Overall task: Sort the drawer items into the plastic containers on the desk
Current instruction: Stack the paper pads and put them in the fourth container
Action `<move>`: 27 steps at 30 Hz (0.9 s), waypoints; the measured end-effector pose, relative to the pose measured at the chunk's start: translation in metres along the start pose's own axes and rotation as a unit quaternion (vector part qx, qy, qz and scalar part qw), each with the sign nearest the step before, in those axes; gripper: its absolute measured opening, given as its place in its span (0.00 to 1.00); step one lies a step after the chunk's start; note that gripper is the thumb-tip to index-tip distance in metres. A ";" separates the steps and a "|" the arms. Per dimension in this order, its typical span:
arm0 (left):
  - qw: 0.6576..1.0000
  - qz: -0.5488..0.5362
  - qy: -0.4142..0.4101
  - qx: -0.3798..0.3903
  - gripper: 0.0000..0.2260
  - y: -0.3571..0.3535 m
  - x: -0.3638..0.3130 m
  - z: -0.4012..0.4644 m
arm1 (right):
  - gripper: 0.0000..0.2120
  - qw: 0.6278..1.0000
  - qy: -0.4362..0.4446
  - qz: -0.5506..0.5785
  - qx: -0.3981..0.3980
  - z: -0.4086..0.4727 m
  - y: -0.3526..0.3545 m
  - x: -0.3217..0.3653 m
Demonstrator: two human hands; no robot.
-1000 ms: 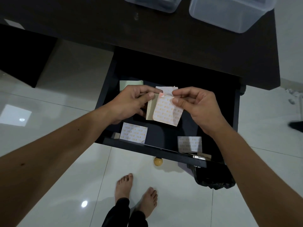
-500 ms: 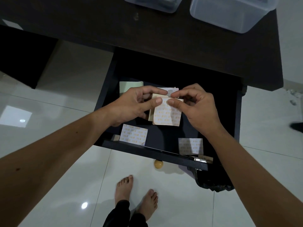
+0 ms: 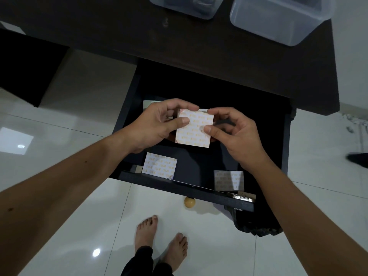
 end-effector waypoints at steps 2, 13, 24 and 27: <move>1.000 -0.005 -0.005 -0.001 0.15 0.001 -0.003 -0.002 | 0.16 1.000 0.006 0.012 -0.005 0.003 -0.003 0.003; 0.999 0.047 -0.010 -0.026 0.19 0.043 -0.024 -0.055 | 0.08 0.999 0.021 -0.031 0.002 0.020 -0.028 0.011; 0.999 0.008 0.052 -0.004 0.18 0.059 -0.016 -0.092 | 0.23 0.981 0.026 -0.191 0.015 0.063 -0.074 -0.017; 0.998 -0.001 0.057 0.002 0.18 0.059 -0.014 -0.095 | 0.30 0.966 0.028 -0.257 0.011 0.070 -0.078 -0.016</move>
Point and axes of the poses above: each hand's wrist, its own z-axis towards the middle knuckle, its own y-axis out of the back of the hand, x = y × z, the point moved 2 cm from there along z, towards the middle knuckle, and after that the axes turned 1 degree about y, right-handed, at the moved point
